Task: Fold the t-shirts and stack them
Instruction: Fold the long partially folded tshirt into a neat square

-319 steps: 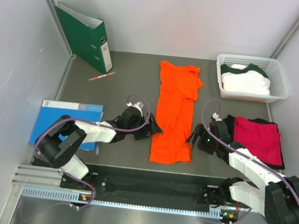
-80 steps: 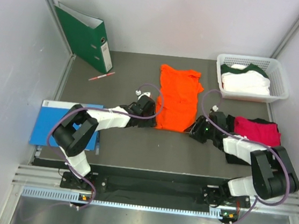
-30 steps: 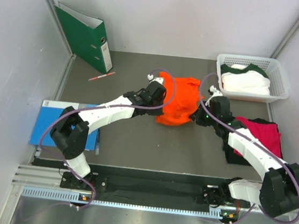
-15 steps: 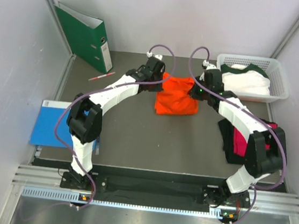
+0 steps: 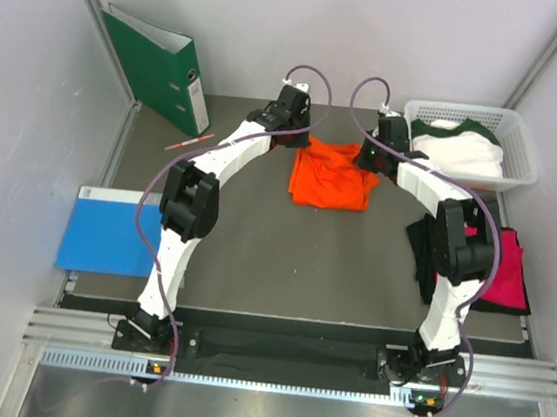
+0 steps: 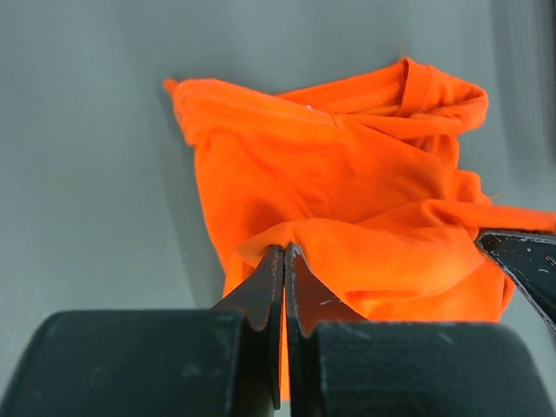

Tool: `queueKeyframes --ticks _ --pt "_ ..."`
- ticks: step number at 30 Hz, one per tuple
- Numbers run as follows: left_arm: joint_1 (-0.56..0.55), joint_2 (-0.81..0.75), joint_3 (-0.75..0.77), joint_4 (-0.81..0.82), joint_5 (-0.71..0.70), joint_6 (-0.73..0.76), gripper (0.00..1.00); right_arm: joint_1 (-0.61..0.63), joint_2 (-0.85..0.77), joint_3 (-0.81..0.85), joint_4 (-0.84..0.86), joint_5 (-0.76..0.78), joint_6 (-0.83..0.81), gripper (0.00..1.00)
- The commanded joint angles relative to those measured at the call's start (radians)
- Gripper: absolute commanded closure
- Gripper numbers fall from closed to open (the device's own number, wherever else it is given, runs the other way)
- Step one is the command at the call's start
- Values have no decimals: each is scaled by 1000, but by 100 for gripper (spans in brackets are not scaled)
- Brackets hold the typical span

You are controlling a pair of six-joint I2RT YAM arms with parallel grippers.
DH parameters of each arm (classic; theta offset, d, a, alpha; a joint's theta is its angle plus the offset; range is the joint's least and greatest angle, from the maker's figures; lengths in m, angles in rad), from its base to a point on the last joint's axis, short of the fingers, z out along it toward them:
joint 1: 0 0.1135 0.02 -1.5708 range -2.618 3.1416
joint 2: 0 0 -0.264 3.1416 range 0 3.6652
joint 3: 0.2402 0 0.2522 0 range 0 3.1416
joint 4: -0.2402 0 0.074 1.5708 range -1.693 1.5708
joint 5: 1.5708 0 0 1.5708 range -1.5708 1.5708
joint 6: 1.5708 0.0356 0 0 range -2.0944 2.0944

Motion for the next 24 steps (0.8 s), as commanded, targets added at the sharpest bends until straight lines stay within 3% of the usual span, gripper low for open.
queueKeyframes --ticks 1,8,10,11,12,13,14,15,16,17,19,20,24 --pt "22 45 118 9 52 11 100 -16 47 118 55 1 -4 100" --pt "54 108 182 42 69 6 99 -52 139 268 45 7 -15 99" --pt "68 137 207 50 76 2 92 -62 194 317 31 5 -18 99" --pt "73 146 214 70 92 -1 80 -63 214 337 32 7 -18 98" --pt "82 154 219 82 92 -4 53 -68 232 374 40 13 -16 94" --pt "83 161 221 90 81 -9 33 -69 270 397 41 18 -12 88" --pt "85 163 221 96 35 -12 23 -71 289 437 38 25 -2 78" --pt "87 160 215 98 23 -9 8 -75 303 449 43 42 1 56" --pt "88 151 205 99 -8 -5 2 -77 315 451 51 68 5 46" --pt "88 143 193 96 -26 -3 2 -77 311 430 61 89 13 27" --pt "90 97 117 104 -36 -9 2 -77 251 366 132 126 10 15" --pt "90 74 74 119 -31 -15 2 -77 222 268 164 133 10 1" --pt "87 -68 -292 289 77 -92 2 -80 59 39 282 134 30 0"
